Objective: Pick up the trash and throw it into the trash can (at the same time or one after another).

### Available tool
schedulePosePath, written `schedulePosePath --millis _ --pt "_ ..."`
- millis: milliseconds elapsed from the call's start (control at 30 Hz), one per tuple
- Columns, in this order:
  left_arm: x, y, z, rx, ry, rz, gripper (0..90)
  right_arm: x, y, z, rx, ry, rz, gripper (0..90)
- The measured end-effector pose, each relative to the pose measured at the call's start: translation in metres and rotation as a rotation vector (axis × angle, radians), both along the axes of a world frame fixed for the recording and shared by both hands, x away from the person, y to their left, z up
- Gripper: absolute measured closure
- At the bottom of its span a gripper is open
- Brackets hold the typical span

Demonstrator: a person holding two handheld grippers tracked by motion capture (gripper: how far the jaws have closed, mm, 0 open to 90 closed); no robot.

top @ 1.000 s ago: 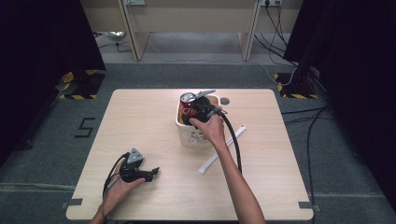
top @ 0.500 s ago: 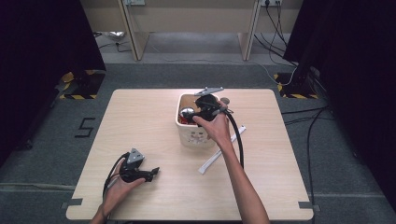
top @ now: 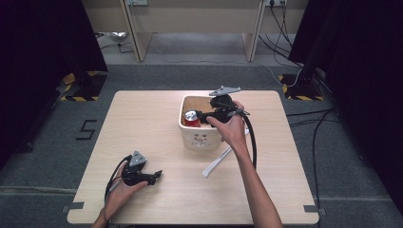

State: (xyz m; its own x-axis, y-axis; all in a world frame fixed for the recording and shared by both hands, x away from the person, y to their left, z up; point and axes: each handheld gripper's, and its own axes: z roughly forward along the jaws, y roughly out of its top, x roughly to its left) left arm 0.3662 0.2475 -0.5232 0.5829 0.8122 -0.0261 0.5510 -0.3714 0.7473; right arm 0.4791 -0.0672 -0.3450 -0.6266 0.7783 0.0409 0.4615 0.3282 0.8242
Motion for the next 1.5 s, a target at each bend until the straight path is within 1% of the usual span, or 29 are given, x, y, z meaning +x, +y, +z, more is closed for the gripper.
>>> schedulePosePath --millis 67,133,200,267,333,367,400,500,600,733,800,833,900,1000,1067,1100,1133,1200,1300,1333,1367,1400,1467,1500 --pt "0.0 0.0 0.0 0.0 0.0 0.0 15.5 -0.003 -0.007 0.003 -0.002 -0.008 -0.011 23.2" --pt "0.0 0.0 0.0 0.0 0.0 0.0 15.4 -0.004 -0.01 0.003 0.0 -0.01 -0.014 23.2" --pt "0.0 0.0 0.0 0.002 0.0 -0.001 15.4 -0.006 -0.017 0.005 0.009 -0.017 -0.019 23.2" --pt "0.0 0.0 0.0 0.002 0.001 -0.001 15.4 -0.009 -0.026 0.006 0.033 -0.02 -0.027 23.3" --pt "0.0 0.0 0.0 0.002 0.0 -0.001 15.4 -0.011 -0.036 0.007 0.043 -0.029 -0.046 23.3" --pt "0.0 0.0 0.0 0.001 0.0 -0.001 15.4 -0.013 -0.044 0.006 0.05 -0.033 -0.063 23.3" --pt "0.0 0.0 0.0 0.002 0.0 -0.001 15.4 -0.013 -0.044 0.006 0.05 -0.033 -0.063 23.3" --pt "0.0 0.0 0.0 0.002 -0.001 0.0 15.4 -0.018 -0.055 0.006 0.058 -0.038 -0.086 23.5" --pt "0.0 0.0 0.0 0.002 -0.001 0.0 15.3 -0.021 -0.063 0.006 0.052 -0.041 -0.103 23.6" --pt "0.0 0.0 0.0 0.002 -0.002 0.001 15.3 -0.023 -0.072 0.001 0.053 -0.034 -0.116 23.7" --pt "0.0 0.0 0.0 0.002 0.0 0.001 15.4 -0.023 -0.076 -0.003 0.05 -0.026 -0.12 23.8" --pt "0.0 0.0 0.0 0.002 -0.001 0.001 15.3 -0.024 -0.08 -0.007 0.04 -0.016 -0.135 23.7" --pt "0.0 0.0 0.0 0.002 0.0 0.0 15.3 -0.024 -0.081 -0.009 0.035 -0.016 -0.141 23.7" --pt "0.0 0.0 0.0 0.002 -0.002 0.001 15.3 -0.025 -0.087 -0.016 0.028 -0.008 -0.157 23.8" --pt "0.0 0.0 0.0 0.002 -0.002 0.001 15.3 -0.024 -0.092 -0.023 0.009 0.0 -0.183 24.0" --pt "0.0 0.0 0.0 0.002 -0.002 0.001 15.3 -0.024 -0.092 -0.023 0.009 0.0 -0.183 24.0" --pt "0.0 0.0 0.0 0.002 -0.002 0.001 15.3 -0.024 -0.094 -0.026 0.006 0.008 -0.194 24.2" --pt "0.0 0.0 0.0 0.003 -0.002 0.001 15.3 -0.024 -0.097 -0.034 -0.003 0.021 -0.211 24.3" --pt "0.0 0.0 0.0 0.005 -0.002 0.0 15.2 -0.022 -0.097 -0.048 -0.019 0.057 -0.212 24.5" --pt "0.0 0.0 0.0 0.005 -0.002 0.0 15.2 -0.021 -0.096 -0.055 -0.033 0.071 -0.227 24.5" --pt "0.0 0.0 0.0 0.005 -0.002 0.0 15.2 -0.021 -0.096 -0.055 -0.033 0.071 -0.227 24.5" --pt "0.0 0.0 0.0 0.005 -0.002 0.0 15.2 -0.02 -0.095 -0.065 -0.061 0.086 -0.24 24.5" --pt "0.0 0.0 0.0 0.008 -0.001 -0.002 15.2 -0.019 -0.094 -0.068 -0.069 0.089 -0.243 24.5" --pt "0.0 0.0 0.0 0.006 -0.001 -0.001 15.3 -0.019 -0.093 -0.072 -0.088 0.091 -0.246 24.5"
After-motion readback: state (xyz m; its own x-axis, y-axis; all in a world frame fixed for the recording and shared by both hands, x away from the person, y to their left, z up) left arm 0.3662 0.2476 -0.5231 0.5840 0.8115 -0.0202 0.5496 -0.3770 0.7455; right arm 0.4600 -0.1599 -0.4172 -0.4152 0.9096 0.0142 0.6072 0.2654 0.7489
